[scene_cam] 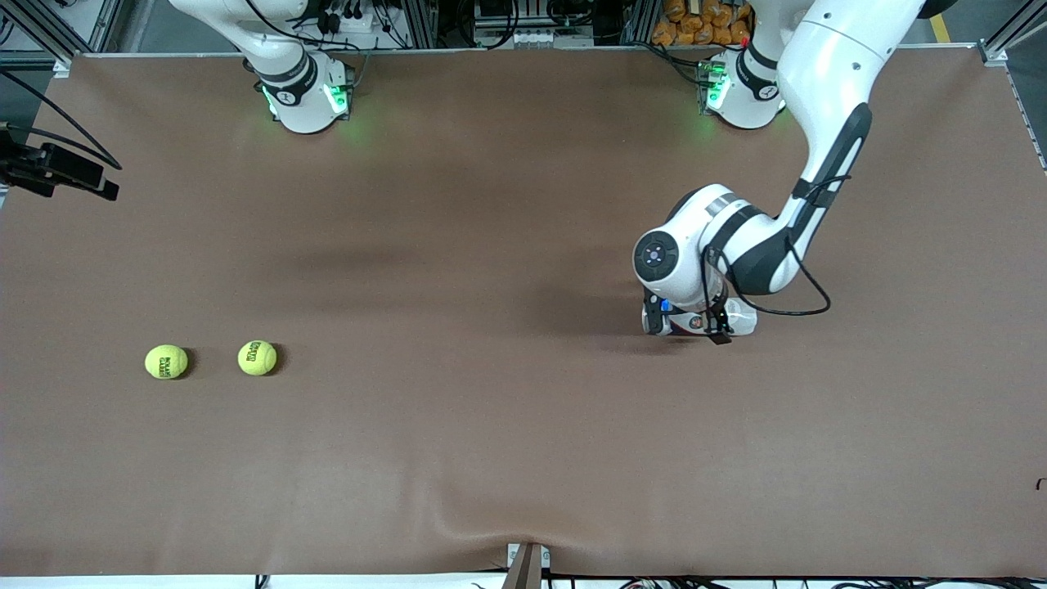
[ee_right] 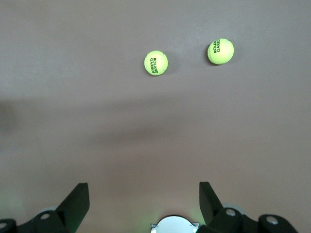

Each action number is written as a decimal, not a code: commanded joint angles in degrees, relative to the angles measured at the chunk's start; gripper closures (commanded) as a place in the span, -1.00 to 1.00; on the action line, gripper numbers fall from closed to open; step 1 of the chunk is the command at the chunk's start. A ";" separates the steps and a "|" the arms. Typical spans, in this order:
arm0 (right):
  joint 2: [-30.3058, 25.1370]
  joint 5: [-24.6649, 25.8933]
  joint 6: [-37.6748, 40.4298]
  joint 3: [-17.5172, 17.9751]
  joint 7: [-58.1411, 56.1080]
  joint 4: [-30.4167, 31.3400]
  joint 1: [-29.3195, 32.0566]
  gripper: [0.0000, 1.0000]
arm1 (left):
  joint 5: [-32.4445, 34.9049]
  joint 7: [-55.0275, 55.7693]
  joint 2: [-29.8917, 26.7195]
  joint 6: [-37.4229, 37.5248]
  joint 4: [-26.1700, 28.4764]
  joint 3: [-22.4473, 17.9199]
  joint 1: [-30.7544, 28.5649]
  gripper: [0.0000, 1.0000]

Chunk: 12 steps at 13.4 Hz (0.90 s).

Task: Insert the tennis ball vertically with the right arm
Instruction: 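Reach the left gripper down to the lying clear tube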

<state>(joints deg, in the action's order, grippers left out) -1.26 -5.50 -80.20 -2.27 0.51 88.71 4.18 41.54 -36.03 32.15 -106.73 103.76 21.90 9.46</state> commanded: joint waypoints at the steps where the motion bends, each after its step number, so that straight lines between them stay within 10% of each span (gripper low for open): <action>1: -0.50 -0.56 0.57 0.68 -0.68 -0.21 1.00 -1.00 | 1.53 -0.62 1.85 1.17 -1.01 -0.46 0.30 -1.00; 12: -0.50 -0.56 0.65 0.68 -0.60 -0.12 1.00 -1.00 | 6.10 0.09 5.55 1.08 -0.84 -0.63 0.12 -1.00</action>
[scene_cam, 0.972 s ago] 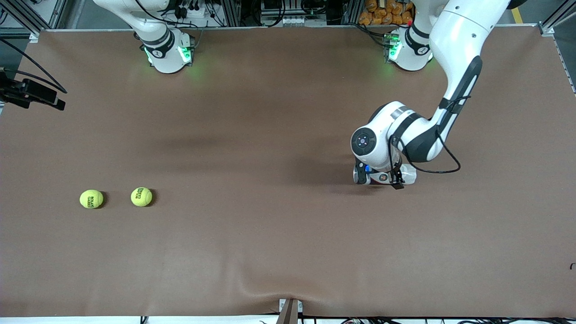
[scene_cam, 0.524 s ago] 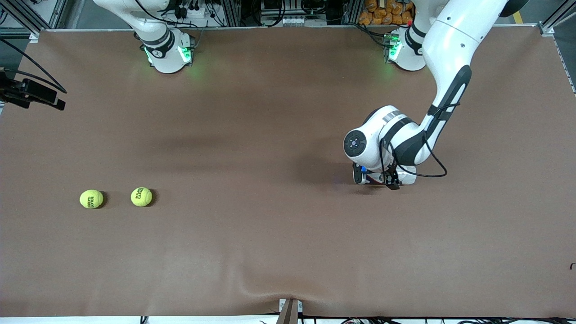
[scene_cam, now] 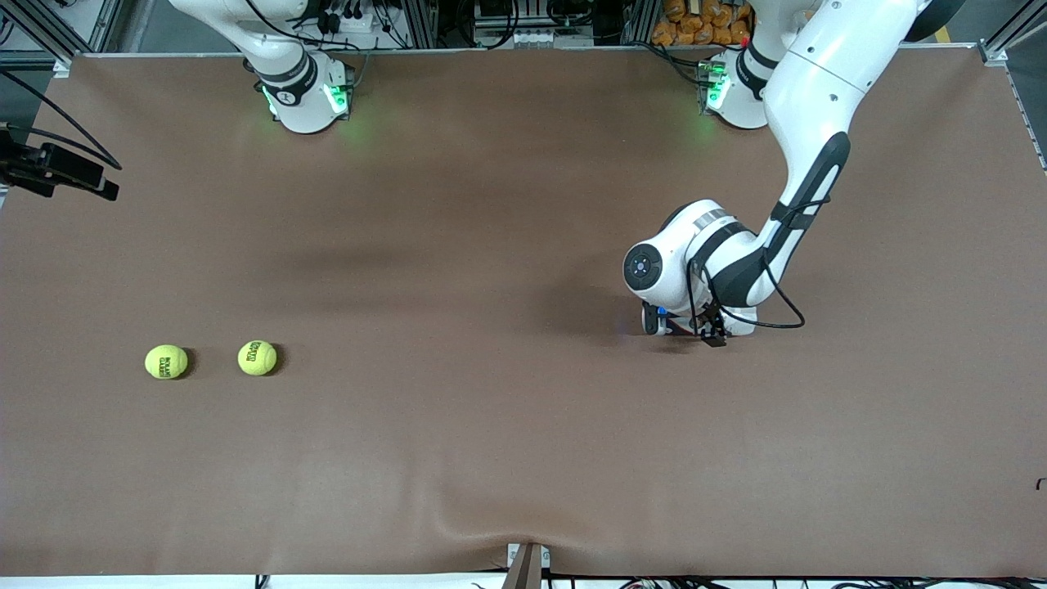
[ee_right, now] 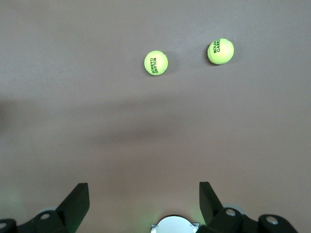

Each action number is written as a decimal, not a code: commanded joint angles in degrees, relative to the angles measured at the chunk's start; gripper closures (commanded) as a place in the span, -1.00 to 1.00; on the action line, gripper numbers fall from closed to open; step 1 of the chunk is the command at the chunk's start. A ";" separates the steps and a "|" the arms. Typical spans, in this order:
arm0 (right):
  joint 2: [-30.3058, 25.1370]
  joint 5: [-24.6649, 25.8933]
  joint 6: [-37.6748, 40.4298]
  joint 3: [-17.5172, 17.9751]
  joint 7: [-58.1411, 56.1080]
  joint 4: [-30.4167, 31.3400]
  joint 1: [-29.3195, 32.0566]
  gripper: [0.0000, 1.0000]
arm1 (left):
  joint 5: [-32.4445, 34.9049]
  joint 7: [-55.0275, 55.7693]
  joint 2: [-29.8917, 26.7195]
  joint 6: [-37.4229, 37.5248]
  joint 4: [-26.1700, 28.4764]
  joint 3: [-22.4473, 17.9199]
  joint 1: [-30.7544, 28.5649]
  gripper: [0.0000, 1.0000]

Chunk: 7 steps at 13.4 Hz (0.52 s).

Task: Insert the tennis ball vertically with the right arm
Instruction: 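Reach the left gripper down to the lying clear tube, then close the left gripper around the tube's closed end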

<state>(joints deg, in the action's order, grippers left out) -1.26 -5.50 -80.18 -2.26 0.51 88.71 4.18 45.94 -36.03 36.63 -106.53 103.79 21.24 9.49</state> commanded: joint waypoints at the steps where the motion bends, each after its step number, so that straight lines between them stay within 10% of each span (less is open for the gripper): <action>1: -0.50 -0.56 0.55 0.68 -0.59 -0.12 1.00 -1.00 | 1.87 0.09 1.33 0.80 -0.95 0.02 0.00 -1.00; 7: -0.50 -0.56 0.55 0.68 -0.59 -0.12 1.00 -1.00 | 1.88 0.17 2.30 -0.52 -1.22 0.02 -0.61 -1.00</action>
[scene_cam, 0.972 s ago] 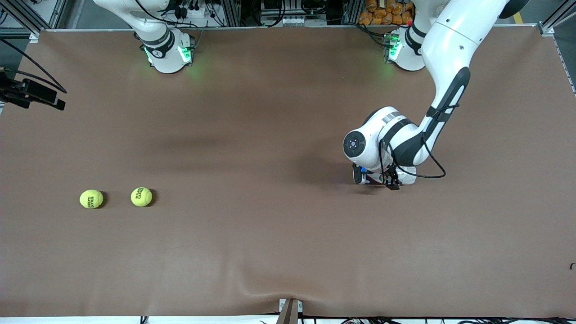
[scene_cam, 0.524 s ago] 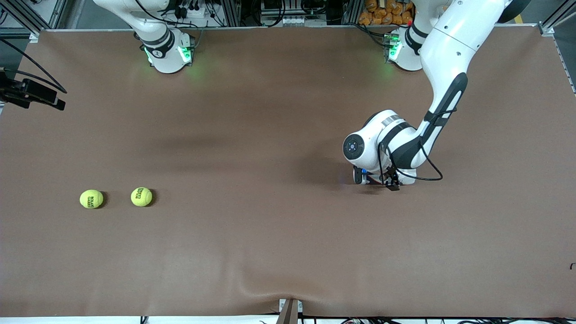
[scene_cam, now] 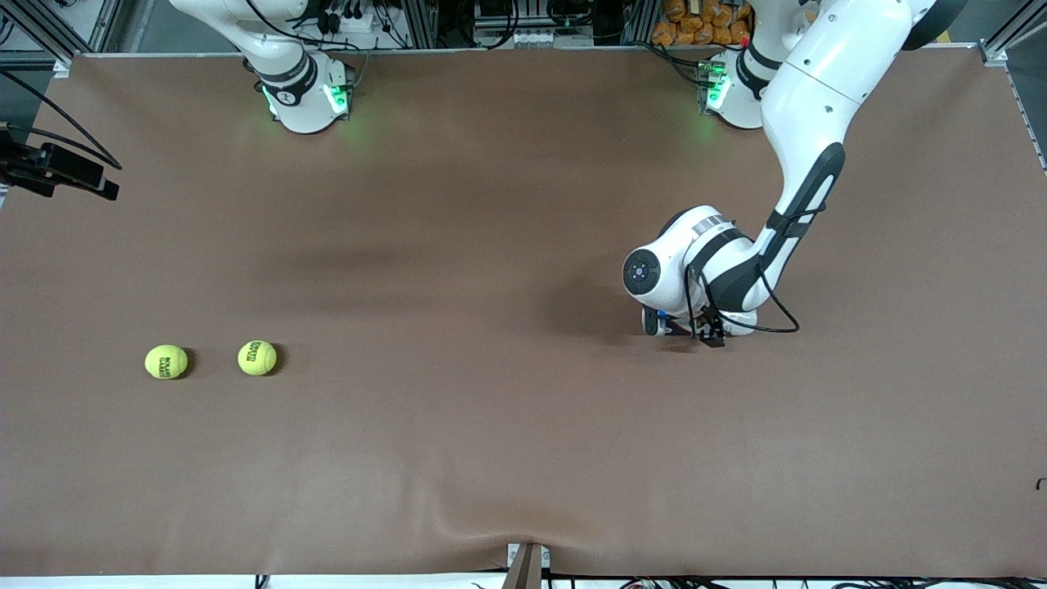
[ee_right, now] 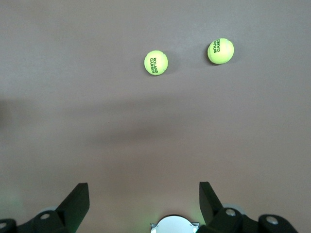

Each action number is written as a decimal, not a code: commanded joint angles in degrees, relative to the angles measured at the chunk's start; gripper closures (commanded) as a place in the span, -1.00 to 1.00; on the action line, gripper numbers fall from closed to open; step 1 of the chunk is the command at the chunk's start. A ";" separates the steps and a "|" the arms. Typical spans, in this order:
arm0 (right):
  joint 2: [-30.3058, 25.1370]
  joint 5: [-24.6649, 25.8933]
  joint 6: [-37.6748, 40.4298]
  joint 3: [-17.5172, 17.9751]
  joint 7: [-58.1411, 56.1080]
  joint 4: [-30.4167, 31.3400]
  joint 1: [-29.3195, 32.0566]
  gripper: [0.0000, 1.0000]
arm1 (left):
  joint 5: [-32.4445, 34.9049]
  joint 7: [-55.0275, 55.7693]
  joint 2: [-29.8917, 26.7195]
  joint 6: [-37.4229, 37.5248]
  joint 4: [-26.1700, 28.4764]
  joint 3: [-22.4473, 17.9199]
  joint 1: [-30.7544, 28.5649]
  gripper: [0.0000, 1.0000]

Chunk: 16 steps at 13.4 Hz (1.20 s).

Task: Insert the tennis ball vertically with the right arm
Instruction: 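Close the left gripper around the tube's closed end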

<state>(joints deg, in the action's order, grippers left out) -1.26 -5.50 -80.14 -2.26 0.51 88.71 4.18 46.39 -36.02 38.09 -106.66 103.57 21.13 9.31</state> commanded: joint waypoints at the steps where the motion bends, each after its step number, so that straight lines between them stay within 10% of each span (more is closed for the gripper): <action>1: -0.50 -0.56 0.51 0.68 -0.59 -0.21 1.00 -1.00 | 1.42 0.16 0.93 -0.74 -1.01 0.14 -0.52 -1.00; 16: -0.41 -0.56 0.60 0.68 -0.59 -0.21 1.00 -1.00 | 0.37 -0.46 0.67 -5.05 -0.22 0.75 -3.68 -0.88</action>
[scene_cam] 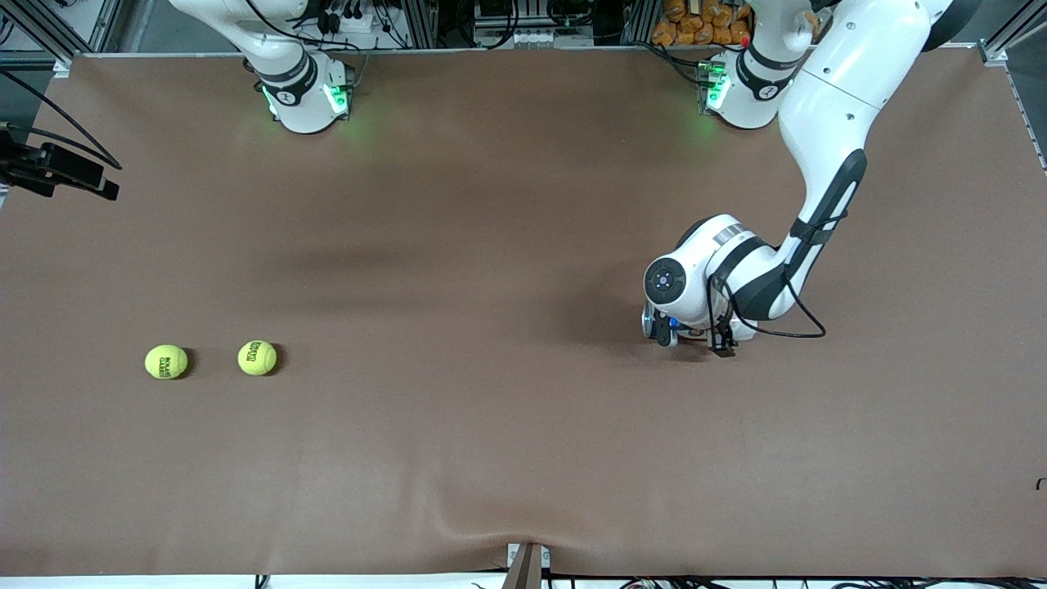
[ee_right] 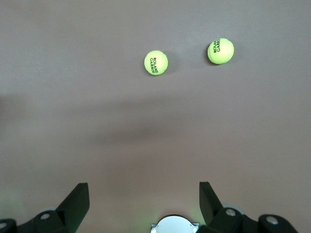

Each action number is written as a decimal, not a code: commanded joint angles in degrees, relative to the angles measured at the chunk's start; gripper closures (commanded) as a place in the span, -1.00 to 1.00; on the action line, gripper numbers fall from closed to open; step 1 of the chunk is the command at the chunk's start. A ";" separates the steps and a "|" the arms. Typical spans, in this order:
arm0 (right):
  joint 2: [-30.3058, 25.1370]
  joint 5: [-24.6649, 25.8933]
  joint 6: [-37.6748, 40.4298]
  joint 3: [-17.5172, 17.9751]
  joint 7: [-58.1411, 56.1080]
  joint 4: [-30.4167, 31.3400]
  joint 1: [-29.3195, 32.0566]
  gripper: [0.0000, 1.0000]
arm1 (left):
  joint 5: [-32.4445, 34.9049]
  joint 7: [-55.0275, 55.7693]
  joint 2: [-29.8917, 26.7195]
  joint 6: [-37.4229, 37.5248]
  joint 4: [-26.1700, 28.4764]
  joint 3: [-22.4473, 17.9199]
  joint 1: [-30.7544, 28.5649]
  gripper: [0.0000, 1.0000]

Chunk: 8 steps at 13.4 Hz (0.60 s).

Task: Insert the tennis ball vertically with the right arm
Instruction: 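Close the left gripper around the tube's closed end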

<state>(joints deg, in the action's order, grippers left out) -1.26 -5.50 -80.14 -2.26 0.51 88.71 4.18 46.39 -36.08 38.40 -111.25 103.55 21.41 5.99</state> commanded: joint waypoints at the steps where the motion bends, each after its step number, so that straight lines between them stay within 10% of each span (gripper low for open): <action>1: -0.41 -0.56 0.60 0.68 -0.59 -0.21 1.00 -1.00 | -0.16 -0.40 0.36 -0.46 -0.19 0.56 -0.37 -0.87; 8: -0.41 -0.56 0.51 0.68 -0.59 -0.21 1.00 -1.00 | -0.42 -0.40 0.36 -0.63 -0.28 0.56 -0.28 -0.50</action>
<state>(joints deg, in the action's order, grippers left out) -1.26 -5.50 -80.13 -2.26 0.51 88.71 4.18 46.32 -36.08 38.46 -111.25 103.47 21.65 5.99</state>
